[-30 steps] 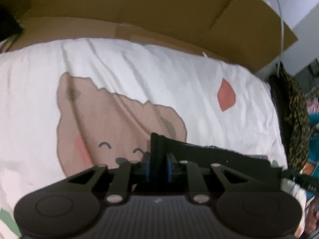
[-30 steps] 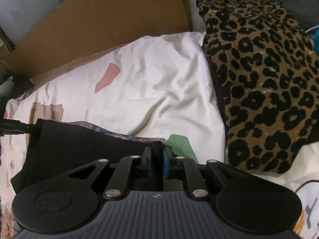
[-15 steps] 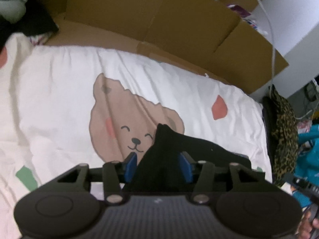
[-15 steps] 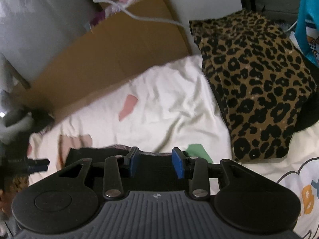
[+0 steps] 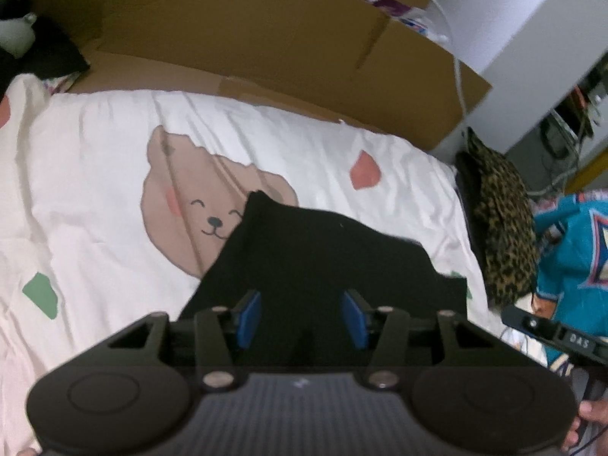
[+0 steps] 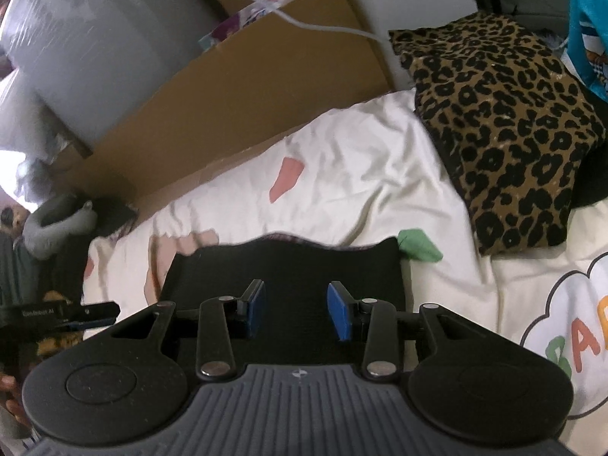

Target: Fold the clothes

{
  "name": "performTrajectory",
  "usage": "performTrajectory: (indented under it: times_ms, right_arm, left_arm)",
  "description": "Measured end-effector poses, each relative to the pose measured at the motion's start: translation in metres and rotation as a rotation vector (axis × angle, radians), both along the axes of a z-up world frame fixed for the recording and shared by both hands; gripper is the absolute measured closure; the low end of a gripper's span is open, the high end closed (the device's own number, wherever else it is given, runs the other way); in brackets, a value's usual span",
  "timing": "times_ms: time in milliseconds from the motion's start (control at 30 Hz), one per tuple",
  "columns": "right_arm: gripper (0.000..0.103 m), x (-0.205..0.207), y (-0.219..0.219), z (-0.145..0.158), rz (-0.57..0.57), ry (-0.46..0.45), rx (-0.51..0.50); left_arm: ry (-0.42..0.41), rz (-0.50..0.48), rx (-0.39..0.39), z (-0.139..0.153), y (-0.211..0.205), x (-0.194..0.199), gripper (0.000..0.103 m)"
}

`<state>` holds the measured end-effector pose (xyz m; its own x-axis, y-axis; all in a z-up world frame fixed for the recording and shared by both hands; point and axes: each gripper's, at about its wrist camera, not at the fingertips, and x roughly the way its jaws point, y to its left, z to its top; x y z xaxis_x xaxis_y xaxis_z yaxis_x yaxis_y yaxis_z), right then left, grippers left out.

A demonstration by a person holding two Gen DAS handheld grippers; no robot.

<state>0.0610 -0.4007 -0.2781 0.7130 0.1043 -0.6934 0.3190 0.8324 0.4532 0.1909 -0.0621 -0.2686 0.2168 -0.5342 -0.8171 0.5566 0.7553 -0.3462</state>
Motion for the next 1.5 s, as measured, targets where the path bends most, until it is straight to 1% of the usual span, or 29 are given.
performTrajectory:
  times_ms: [100,167,500,567,633,700,900,1133,1300,1400,1500]
  right_arm:
    - [0.059,-0.004,0.013,-0.002,0.035,0.008,-0.033]
    - [0.059,-0.004,0.019,-0.006,0.047,0.018,-0.037]
    - [0.059,-0.007,0.05,-0.036,0.131,0.086,-0.052]
    - [0.06,-0.006,0.056,-0.04,0.154,0.099,-0.078]
    - [0.06,-0.005,0.062,-0.045,0.175,0.112,-0.107]
    - [0.06,-0.003,0.066,-0.05,0.193,0.126,-0.125]
    - [0.061,0.01,0.068,-0.065,0.213,0.163,-0.155]
    - [0.061,0.029,0.073,-0.072,0.243,0.18,-0.201]
    - [0.062,0.038,0.065,-0.075,0.225,0.177,-0.166]
    - [0.063,0.042,0.064,-0.076,0.226,0.174,-0.168]
    - [0.063,0.045,0.064,-0.077,0.231,0.173,-0.175]
  left_arm:
    - [-0.024,-0.043,0.011,-0.003,-0.004,-0.012,0.052]
    - [-0.026,-0.062,0.025,-0.009,-0.009,-0.016,0.053]
    - [-0.002,-0.12,0.088,-0.042,-0.017,-0.034,0.054]
    - [-0.003,-0.141,0.108,-0.05,-0.021,-0.039,0.054]
    - [0.015,-0.158,0.12,-0.058,-0.023,-0.039,0.054]
    - [0.017,-0.154,0.131,-0.063,-0.022,-0.036,0.054]
    - [-0.038,-0.149,0.178,-0.073,-0.029,-0.025,0.055]
    - [-0.05,-0.132,0.182,-0.079,-0.038,-0.011,0.054]
    - [-0.064,-0.134,0.188,-0.082,-0.044,-0.005,0.051]
    - [-0.063,-0.128,0.189,-0.083,-0.046,-0.001,0.051]
    - [-0.056,-0.116,0.192,-0.077,-0.044,0.0,0.051]
